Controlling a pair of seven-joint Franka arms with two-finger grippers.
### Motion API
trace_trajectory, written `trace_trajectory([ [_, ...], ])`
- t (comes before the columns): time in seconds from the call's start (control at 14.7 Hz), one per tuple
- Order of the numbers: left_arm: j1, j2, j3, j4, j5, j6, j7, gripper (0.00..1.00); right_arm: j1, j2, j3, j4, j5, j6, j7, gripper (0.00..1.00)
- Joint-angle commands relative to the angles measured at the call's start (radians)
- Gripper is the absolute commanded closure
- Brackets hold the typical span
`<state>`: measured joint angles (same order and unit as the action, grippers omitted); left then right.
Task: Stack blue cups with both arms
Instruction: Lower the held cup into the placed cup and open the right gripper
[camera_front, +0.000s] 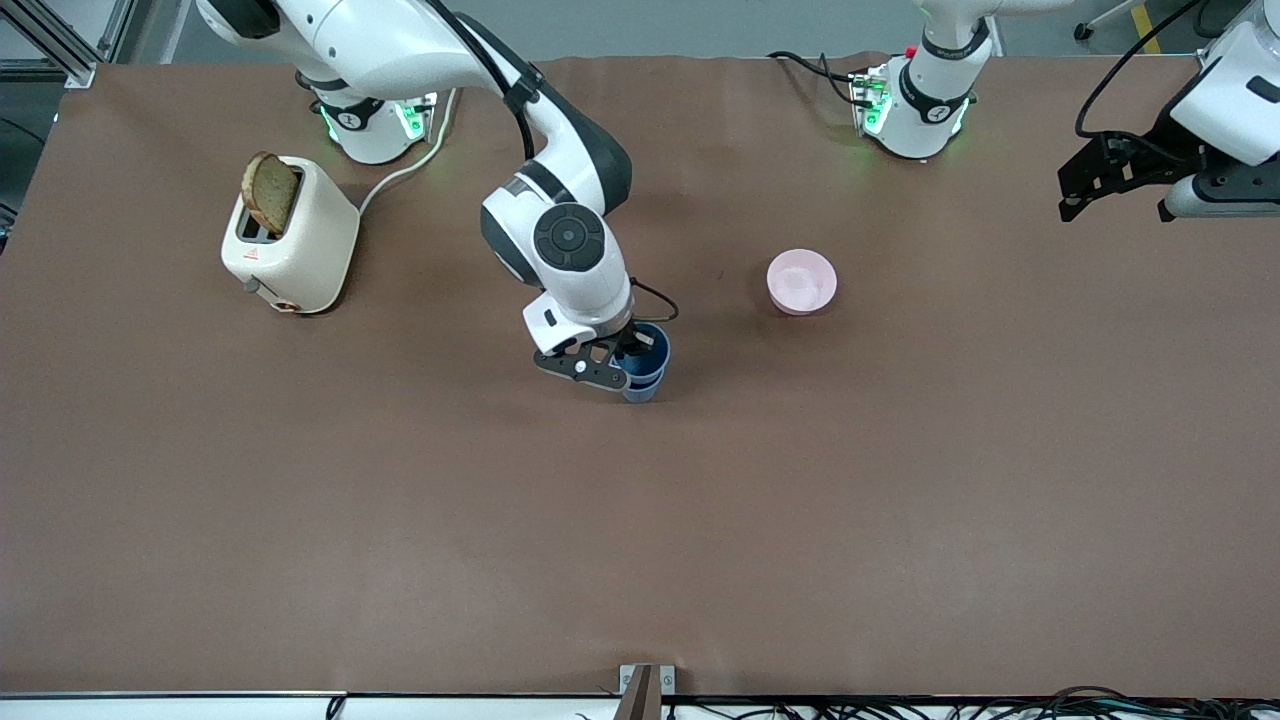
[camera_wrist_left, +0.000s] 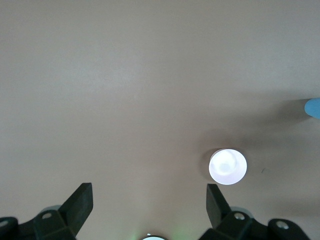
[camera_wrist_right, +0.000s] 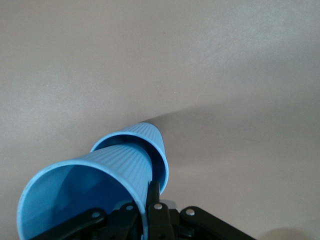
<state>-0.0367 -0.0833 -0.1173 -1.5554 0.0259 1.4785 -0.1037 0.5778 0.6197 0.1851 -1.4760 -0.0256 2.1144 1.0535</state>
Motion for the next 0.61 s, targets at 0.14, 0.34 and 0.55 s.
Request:
trace_trajectory([
  [0.14,0.006,0.002,-0.001,0.009,-0.014,-0.009,0.015,0.00,0.008,0.012,-0.001,0.014,-0.030,0.010,0.036,0.86],
  [0.34,0.003,0.004,-0.001,0.011,-0.014,-0.009,0.015,0.00,0.005,0.009,-0.001,0.017,-0.028,0.006,0.034,0.67],
  [0.55,0.003,0.005,-0.002,0.012,-0.014,-0.006,0.015,0.00,-0.007,-0.014,-0.001,0.020,-0.025,-0.002,0.033,0.40],
])
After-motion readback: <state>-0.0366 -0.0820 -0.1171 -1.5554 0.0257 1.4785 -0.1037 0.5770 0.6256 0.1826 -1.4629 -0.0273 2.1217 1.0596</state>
